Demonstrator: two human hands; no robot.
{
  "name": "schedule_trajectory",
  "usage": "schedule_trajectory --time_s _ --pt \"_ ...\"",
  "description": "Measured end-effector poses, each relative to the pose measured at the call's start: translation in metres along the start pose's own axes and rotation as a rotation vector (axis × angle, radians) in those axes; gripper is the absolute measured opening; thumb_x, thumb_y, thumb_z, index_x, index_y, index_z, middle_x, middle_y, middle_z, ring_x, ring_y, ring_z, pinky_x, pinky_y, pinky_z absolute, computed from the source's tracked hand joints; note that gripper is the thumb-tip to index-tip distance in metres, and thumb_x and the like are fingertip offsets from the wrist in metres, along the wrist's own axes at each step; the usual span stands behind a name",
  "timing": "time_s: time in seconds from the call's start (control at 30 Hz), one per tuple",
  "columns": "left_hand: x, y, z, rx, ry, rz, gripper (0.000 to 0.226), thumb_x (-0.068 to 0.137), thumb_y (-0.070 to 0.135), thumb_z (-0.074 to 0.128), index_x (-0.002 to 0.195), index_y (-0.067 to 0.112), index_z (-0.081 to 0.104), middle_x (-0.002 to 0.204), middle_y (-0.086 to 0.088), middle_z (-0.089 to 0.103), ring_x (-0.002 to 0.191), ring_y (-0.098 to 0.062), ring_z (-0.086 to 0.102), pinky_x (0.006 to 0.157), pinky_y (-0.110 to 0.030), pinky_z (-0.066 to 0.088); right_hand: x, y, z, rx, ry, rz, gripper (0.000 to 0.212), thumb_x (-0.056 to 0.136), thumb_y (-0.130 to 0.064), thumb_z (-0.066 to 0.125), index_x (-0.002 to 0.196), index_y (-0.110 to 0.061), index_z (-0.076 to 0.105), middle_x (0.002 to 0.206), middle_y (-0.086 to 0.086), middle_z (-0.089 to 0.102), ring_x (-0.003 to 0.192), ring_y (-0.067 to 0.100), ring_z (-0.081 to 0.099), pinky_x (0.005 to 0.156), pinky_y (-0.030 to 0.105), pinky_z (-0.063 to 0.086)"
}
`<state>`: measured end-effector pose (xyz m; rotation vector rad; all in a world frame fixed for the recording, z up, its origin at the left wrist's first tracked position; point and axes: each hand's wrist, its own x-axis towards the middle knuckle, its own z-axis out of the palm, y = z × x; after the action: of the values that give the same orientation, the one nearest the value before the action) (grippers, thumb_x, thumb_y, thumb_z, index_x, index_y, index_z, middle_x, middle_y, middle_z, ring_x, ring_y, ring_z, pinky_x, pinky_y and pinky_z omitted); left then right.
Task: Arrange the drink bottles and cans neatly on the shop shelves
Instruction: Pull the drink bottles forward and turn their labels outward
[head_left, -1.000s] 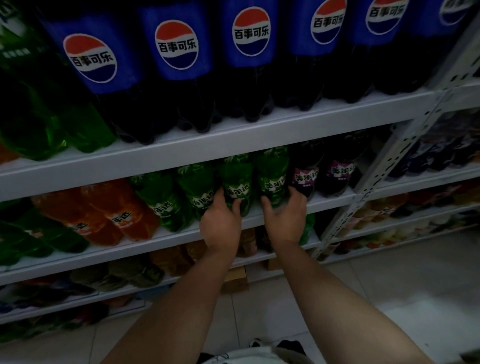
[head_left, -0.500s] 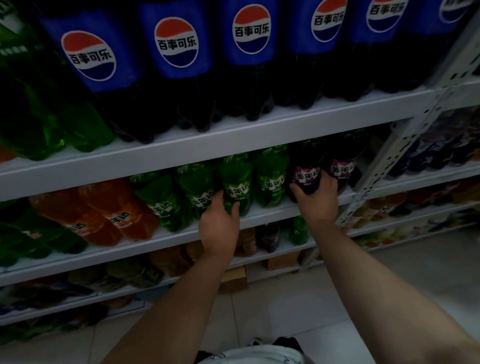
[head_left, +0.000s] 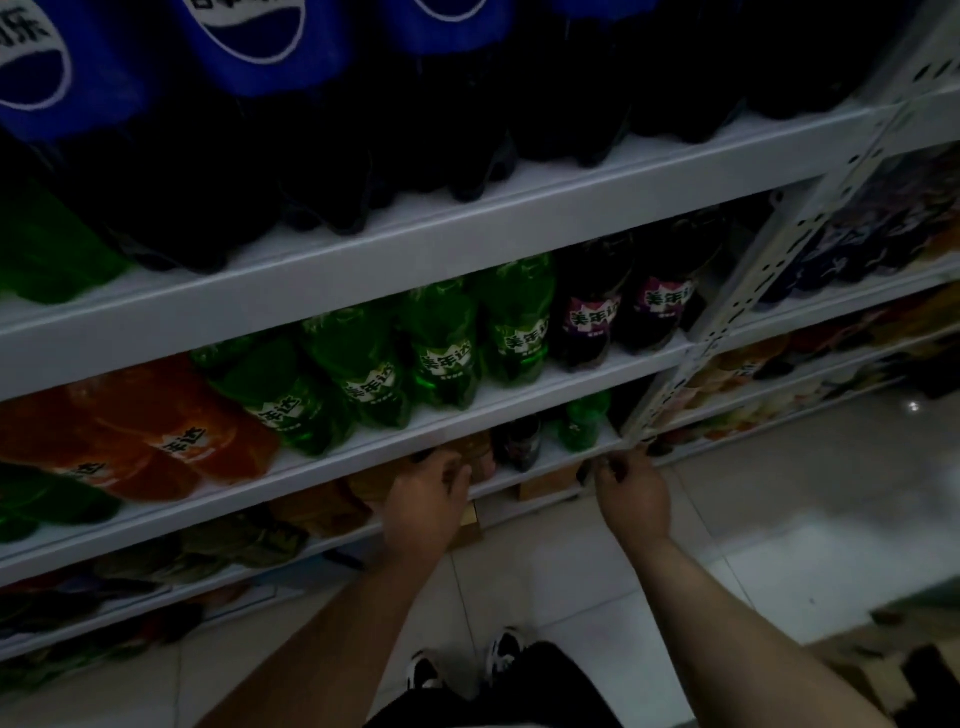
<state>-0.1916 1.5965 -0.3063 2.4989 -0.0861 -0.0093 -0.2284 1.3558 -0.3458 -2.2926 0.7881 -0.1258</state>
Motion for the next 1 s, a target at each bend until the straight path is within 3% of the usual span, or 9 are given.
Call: schedule_trajectory --time_s 0.1,0.23,0.33,0.47,0.6,0.67,0.77,0.9,1.0 --pt "0.009 -0.002 0.018 0.000 -0.035 -0.015 0.026 0.089 0.033 0.063 0.109 0.017 0.068 0.098 -0.005 0.072 0.088 -0.023 0.067 0.074 -0.029 0.052 0.011 0.006 0.001 -0.033 -0.066 -0.053 0.023 0.088 -0.014 0.062 0.106 -0.002 0.066 0.100 0.019 0.067 0.095 0.035 0.062 0.072 0.030 0.043" --pt "0.012 0.003 0.055 -0.076 -0.042 -0.081 0.025 0.088 0.028 0.065 0.108 0.013 0.069 0.097 -0.007 0.073 0.088 -0.023 0.068 0.076 -0.028 0.051 0.038 0.016 -0.003 -0.063 -0.194 -0.020 0.035 0.086 -0.014 0.062 0.120 -0.003 0.060 0.116 0.018 0.064 0.107 0.033 0.059 0.086 0.032 0.044" --pt "0.012 0.010 0.089 -0.158 -0.082 -0.174 0.031 0.086 0.023 0.067 0.115 0.012 0.067 0.109 -0.005 0.070 0.102 -0.024 0.065 0.089 -0.030 0.049 0.072 0.030 -0.003 -0.062 -0.333 0.015 0.047 0.085 -0.017 0.063 0.130 -0.007 0.052 0.124 0.016 0.059 0.110 0.032 0.056 0.088 0.033 0.044" --pt "0.016 0.022 0.143 -0.194 -0.130 -0.342 0.054 0.084 0.030 0.069 0.134 0.015 0.052 0.131 -0.006 0.058 0.118 -0.024 0.054 0.099 -0.029 0.042 0.121 0.061 0.018 -0.083 -0.474 -0.006 0.057 0.080 -0.016 0.069 0.133 -0.009 0.050 0.128 0.015 0.057 0.110 0.032 0.056 0.084 0.028 0.043" --pt "0.023 0.033 0.198 -0.315 -0.003 -0.378 0.073 0.081 0.029 0.072 0.143 0.018 0.034 0.138 -0.005 0.052 0.121 -0.024 0.053 0.091 -0.020 0.037 0.153 0.092 0.047 0.010 -0.556 -0.047 0.059 0.080 -0.009 0.068 0.134 -0.008 0.045 0.129 0.016 0.055 0.111 0.034 0.055 0.091 0.038 0.047" --pt "0.026 0.032 0.225 -0.359 0.073 -0.388 0.082 0.080 0.026 0.074 0.147 0.017 0.028 0.141 -0.005 0.048 0.125 -0.023 0.049 0.096 -0.018 0.033 0.164 0.111 0.062 0.034 -0.541 -0.116 0.059 0.078 -0.012 0.069 0.132 -0.012 0.045 0.126 0.012 0.057 0.112 0.034 0.055 0.094 0.044 0.047" --pt "0.029 0.021 0.262 -0.421 0.153 -0.382 0.089 0.079 0.021 0.075 0.150 0.014 0.022 0.146 -0.006 0.042 0.132 -0.022 0.042 0.108 -0.024 0.030 0.176 0.133 0.086 0.081 -0.517 -0.226 0.059 0.080 -0.022 0.072 0.133 -0.023 0.045 0.117 -0.003 0.054 0.109 0.020 0.053 0.093 0.036 0.044" --pt "0.039 -0.005 0.304 -0.472 0.253 -0.300 0.087 0.079 0.019 0.076 0.149 0.014 0.024 0.148 -0.004 0.039 0.135 -0.018 0.038 0.111 -0.036 0.032 0.189 0.153 0.118 0.138 -0.461 -0.392 0.039 0.089 -0.022 0.066 0.120 -0.034 0.046 0.118 -0.013 0.052 0.096 0.003 0.056 0.083 0.019 0.043" --pt "0.048 -0.021 0.336 -0.372 0.386 -0.285 0.085 0.081 0.027 0.075 0.149 0.015 0.024 0.148 -0.006 0.035 0.136 -0.021 0.034 0.113 -0.033 0.030 0.198 0.169 0.142 0.250 -0.421 -0.400 0.067 0.078 -0.035 0.076 0.135 -0.030 0.041 0.117 -0.017 0.049 0.108 0.004 0.047 0.090 0.021 0.038"
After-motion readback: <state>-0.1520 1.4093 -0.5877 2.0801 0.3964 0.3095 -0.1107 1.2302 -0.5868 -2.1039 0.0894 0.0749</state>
